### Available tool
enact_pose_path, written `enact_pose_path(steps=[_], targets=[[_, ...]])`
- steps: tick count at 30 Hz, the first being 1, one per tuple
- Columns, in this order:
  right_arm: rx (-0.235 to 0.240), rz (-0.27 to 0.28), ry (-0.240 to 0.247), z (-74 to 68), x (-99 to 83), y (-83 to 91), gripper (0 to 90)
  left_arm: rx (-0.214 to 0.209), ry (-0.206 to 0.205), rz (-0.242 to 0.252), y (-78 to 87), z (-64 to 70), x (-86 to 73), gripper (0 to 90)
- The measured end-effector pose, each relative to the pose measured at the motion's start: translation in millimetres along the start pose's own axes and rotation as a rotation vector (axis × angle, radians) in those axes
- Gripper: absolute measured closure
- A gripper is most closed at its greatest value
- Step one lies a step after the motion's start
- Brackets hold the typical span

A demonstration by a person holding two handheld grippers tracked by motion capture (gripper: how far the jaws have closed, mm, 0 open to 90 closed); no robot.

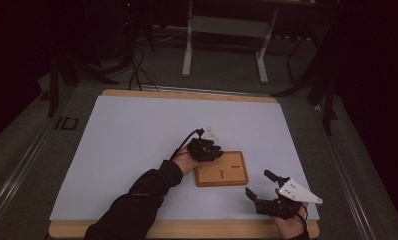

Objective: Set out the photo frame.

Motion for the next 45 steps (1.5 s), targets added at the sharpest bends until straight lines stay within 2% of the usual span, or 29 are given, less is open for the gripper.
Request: enact_pose_path(steps=[5, 9, 10, 11, 13, 14, 15, 16, 17, 19, 22, 24, 29, 35, 36, 38, 39, 40, 41, 42, 45], targets=[[0.007, -0.027, 0.004, -1.1, -1.2, -2.7, 9.9, -0.003, -0.018, 0.009, -3.0, 1.9, 1.6, 82.2], [0.011, -0.044, 0.016, -1.6, -1.8, -3.6, 10.1, -0.003, -0.024, 0.007, -3.0, 1.7, 1.7, 83.2], [0.014, -0.053, 0.024, -1.9, -2.0, -4.6, 10.3, -0.005, -0.03, 0.007, -3.1, 1.5, 1.8, 83.2], [0.016, -0.068, 0.046, -3.0, -1.5, -5.2, 15.0, -0.006, -0.037, 0.005, -3.1, 1.3, 2.1, 83.4], [0.018, -0.074, 0.057, -4.0, 0.2, -4.5, 17.3, -0.01, -0.046, 0.007, -3.1, 0.5, 1.5, 84.0], [0.006, -0.087, 0.087, -5.1, 0.8, -5.0, 17.2, -0.02, -0.045, 0.006, -2.9, -0.8, 1.3, 84.0], [0.006, -0.087, 0.087, -5.1, 0.8, -5.0, 17.2, -0.02, -0.045, 0.006, -2.9, -0.8, 1.3, 84.0], [-0.021, -0.105, 0.15, -6.4, 0.8, -6.1, 18.8, -0.029, -0.055, 0.006, -3.0, -2.1, 1.3, 84.0], [-0.04, -0.168, 0.275, -9.4, -1.3, -10.1, 28.3, -0.032, -0.055, 0.005, -3.0, -2.6, 1.3, 84.1], [-0.055, -0.219, 0.373, -12.7, -5.6, -14.5, 33.0, -0.041, -0.053, 0.005, -3.2, -3.4, 1.4, 84.1], [-0.101, -0.268, 0.507, -17.9, -11.0, -20.2, 33.4, -0.054, -0.057, 0.002, -3.5, -5.3, 2.0, 84.1], [-0.148, -0.297, 0.607, -20.7, -13.9, -23.2, 33.4, -0.063, -0.054, -0.004, -3.5, -6.6, 2.7, 84.1], [-0.203, -0.35, 0.76, -19.8, -19.2, -29.5, 34.3, -0.091, -0.028, -0.001, -4.0, -11.6, 2.9, 84.2], [-0.21, -0.403, 0.901, -19.3, -25.5, -37.4, 38.2, -0.139, 0.025, 0.006, -5.4, -20.1, 3.5, 84.2], [-0.21, -0.41, 0.934, -19.5, -27.6, -39.3, 39.2, -0.143, 0.024, 0.004, -5.6, -21.1, 3.7, 84.3], [-0.227, -0.408, 0.991, -19.8, -30.5, -41.7, 41.1, -0.152, 0.027, 0.0, -5.9, -22.6, 4.5, 84.3], [-0.227, -0.408, 0.991, -19.8, -30.5, -41.7, 41.1, -0.152, 0.027, 0.0, -5.9, -22.6, 4.5, 84.3], [-0.234, -0.406, 1.038, -20.5, -32.8, -42.8, 42.7, -0.159, 0.029, -0.002, -6.1, -23.8, 4.9, 84.3], [-0.297, -0.341, 1.183, -23.6, -40.5, -44.0, 46.3, -0.162, 0.027, -0.004, -6.2, -24.2, 5.0, 84.4], [-0.302, -0.338, 1.223, -24.8, -43.0, -45.3, 49.2, -0.164, 0.025, -0.008, -6.2, -24.5, 5.3, 84.3], [-0.299, -0.343, 1.24, -26.5, -45.6, -48.8, 50.5, -0.168, 0.025, -0.012, -6.3, -24.9, 5.7, 84.3]])
Point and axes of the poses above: each handheld gripper's, and its own axes: y roughly backward along the jaws, x roughly out of its top, z roughly to its right, the point moved 2 cm from there along -y, roughly forward along the jaws, and after that the axes turned 2 degrees about -y, right-handed, at the moved point
